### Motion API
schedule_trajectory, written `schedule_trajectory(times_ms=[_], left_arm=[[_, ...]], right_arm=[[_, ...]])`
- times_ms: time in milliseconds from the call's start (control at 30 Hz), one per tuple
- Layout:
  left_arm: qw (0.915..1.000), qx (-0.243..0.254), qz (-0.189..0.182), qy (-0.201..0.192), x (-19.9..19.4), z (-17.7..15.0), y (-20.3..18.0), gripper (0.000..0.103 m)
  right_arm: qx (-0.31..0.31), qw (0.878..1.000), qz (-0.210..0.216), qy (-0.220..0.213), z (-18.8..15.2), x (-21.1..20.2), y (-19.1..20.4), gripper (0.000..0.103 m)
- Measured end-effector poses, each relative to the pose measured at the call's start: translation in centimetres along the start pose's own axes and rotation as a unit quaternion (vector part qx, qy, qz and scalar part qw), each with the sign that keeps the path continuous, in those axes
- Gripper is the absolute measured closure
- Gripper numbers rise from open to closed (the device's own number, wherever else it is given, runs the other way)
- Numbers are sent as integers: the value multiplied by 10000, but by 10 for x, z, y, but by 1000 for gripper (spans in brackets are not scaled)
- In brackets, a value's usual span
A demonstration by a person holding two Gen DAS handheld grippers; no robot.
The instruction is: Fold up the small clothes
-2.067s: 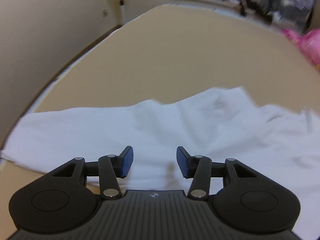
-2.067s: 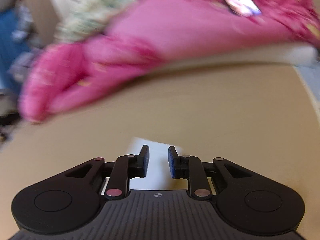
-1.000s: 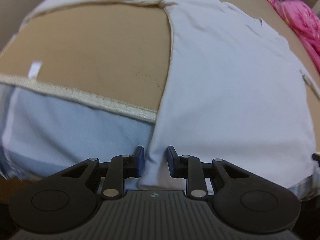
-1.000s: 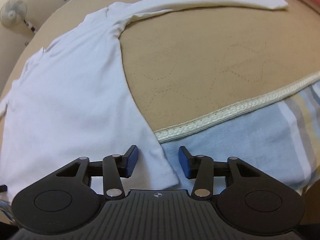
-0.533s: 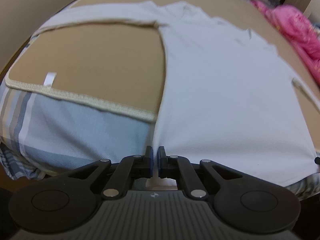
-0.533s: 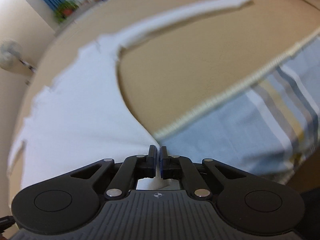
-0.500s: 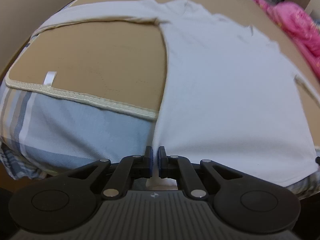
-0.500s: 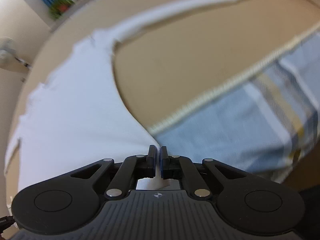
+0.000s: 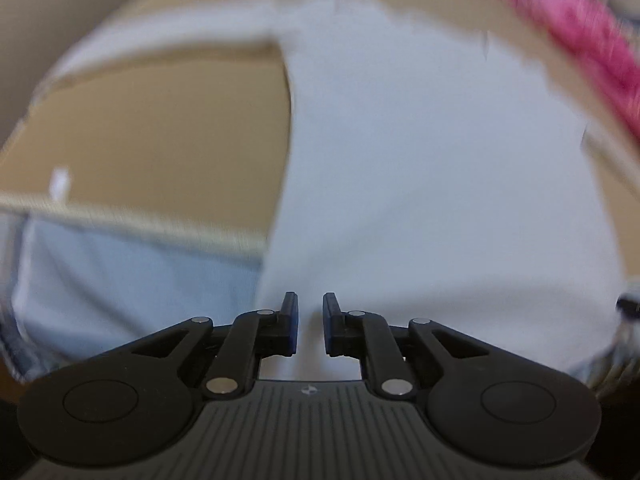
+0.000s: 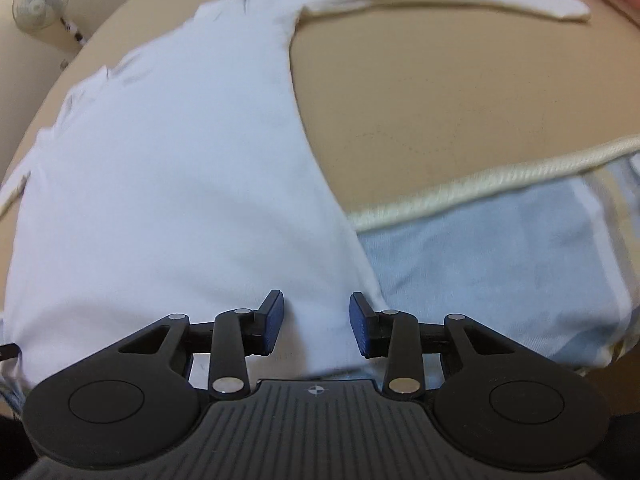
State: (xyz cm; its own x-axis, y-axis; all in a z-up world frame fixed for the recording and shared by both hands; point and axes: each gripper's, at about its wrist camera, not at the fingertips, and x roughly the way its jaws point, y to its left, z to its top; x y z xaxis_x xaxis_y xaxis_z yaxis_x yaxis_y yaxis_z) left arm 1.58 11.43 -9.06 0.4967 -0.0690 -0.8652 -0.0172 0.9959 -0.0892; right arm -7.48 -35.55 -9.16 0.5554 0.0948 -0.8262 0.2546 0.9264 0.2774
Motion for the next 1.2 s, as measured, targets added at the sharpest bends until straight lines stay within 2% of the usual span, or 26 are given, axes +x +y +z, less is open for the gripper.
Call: schedule_trajectory(times_ms=[100, 167, 233, 300, 400, 500, 567, 633, 667, 700, 767, 867, 933, 1033, 1067, 1100, 1167, 1200], left_arm=[[9965, -435, 16, -717, -27, 24, 20, 82], [9903, -833, 14, -1112, -42, 49, 40, 82], [9798, -1356, 41, -1471, -53, 80, 72, 82], [9714, -1699, 91, -1655, -56, 110, 98, 82], [9578, -2212, 169, -1830, -36, 152, 146, 82], [9441, -2810, 218, -1710, 2, 175, 196, 82], [9278, -3381, 190, -1565, 31, 177, 229, 82], [9029, -4095, 218, -1290, 57, 171, 260, 81], [8906, -4394, 120, -1165, 67, 170, 275, 81], [8793, -4629, -24, -1117, 74, 169, 286, 80], [8699, -4810, 29, -1086, 83, 173, 300, 76], [8550, -5084, 90, -1020, 94, 172, 316, 74], [8447, -5240, 22, -1094, 94, 169, 320, 74], [8361, -5350, 92, -1209, 92, 172, 325, 76], [8355, -5355, 168, -1216, 95, 173, 328, 79], [8365, -5336, 270, -1217, 95, 172, 325, 90], [8438, -5201, 619, -1172, 98, 179, 320, 98], [8500, -5069, 831, -1167, 94, 185, 313, 99]], right_arm=[[-110, 9976, 131, -672, 6, -29, 10, 64], [-210, 9939, 293, -1043, 17, -47, 19, 64], [-348, 9888, 483, -1369, 36, -63, 26, 64], [-547, 9786, 601, -1890, 56, -88, 35, 64], [-932, 9634, 800, -2382, 85, -106, 42, 64], [-1177, 9547, 889, -2586, 109, -96, 43, 64], [-1128, 9593, 829, -2452, 117, -66, 41, 64], [-949, 9733, 746, -1953, 127, -27, 40, 65], [-810, 9789, 725, -1732, 133, -15, 40, 66], [-611, 9787, 891, -1746, 137, -11, 41, 66], [-500, 9774, 1122, -1722, 142, -5, 49, 66], [-710, 9818, 950, -1485, 152, 21, 61, 66], [-800, 9829, 1023, -1302, 158, 33, 67, 66], [-1039, 9847, 979, -995, 166, 51, 76, 66], [-1106, 9862, 952, -783, 168, 61, 79, 66], [-1159, 9873, 911, -596, 169, 69, 82, 66], [-1324, 9881, 749, -224, 169, 84, 90, 66], [-1440, 9874, 646, -80, 166, 89, 94, 66]])
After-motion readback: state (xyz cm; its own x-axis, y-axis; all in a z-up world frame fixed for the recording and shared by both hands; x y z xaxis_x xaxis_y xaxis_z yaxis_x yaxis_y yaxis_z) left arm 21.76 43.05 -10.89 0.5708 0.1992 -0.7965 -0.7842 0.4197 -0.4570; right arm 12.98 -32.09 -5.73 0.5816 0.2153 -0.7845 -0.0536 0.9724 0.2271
